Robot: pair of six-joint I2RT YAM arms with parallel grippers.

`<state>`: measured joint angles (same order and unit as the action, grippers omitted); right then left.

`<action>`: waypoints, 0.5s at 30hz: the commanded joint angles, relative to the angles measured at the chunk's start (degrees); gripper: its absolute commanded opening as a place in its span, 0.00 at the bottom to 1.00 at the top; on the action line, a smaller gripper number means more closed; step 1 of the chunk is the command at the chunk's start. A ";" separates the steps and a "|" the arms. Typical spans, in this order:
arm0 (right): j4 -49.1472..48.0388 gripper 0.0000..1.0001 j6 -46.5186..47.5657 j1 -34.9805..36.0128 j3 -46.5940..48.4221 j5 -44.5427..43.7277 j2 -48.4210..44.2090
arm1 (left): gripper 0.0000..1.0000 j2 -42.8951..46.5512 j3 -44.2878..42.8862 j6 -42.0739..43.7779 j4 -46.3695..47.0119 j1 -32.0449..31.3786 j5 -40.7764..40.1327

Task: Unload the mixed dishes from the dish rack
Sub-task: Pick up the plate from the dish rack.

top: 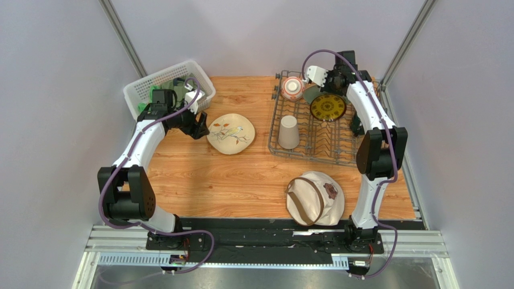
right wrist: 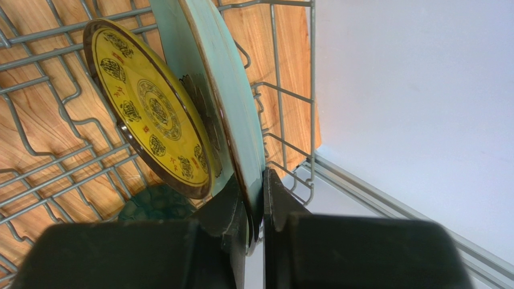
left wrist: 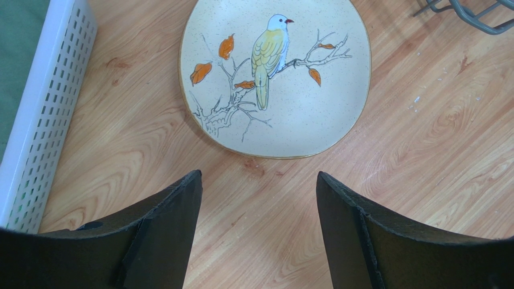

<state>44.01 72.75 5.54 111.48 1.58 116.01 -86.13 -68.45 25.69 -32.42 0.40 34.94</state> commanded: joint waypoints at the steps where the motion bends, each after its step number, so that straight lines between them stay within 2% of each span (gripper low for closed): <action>1: -5.25 0.02 1.60 -0.27 4.62 0.26 -7.11 | 0.77 1.49 -2.39 0.59 -0.27 -0.23 1.71; 15: -5.34 0.02 0.12 -0.27 6.12 0.87 -14.83 | 0.77 4.47 -2.22 -0.64 1.57 -0.23 2.59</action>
<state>44.45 73.47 5.54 112.92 1.63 110.17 -85.71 -68.45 25.63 -32.42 0.40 34.98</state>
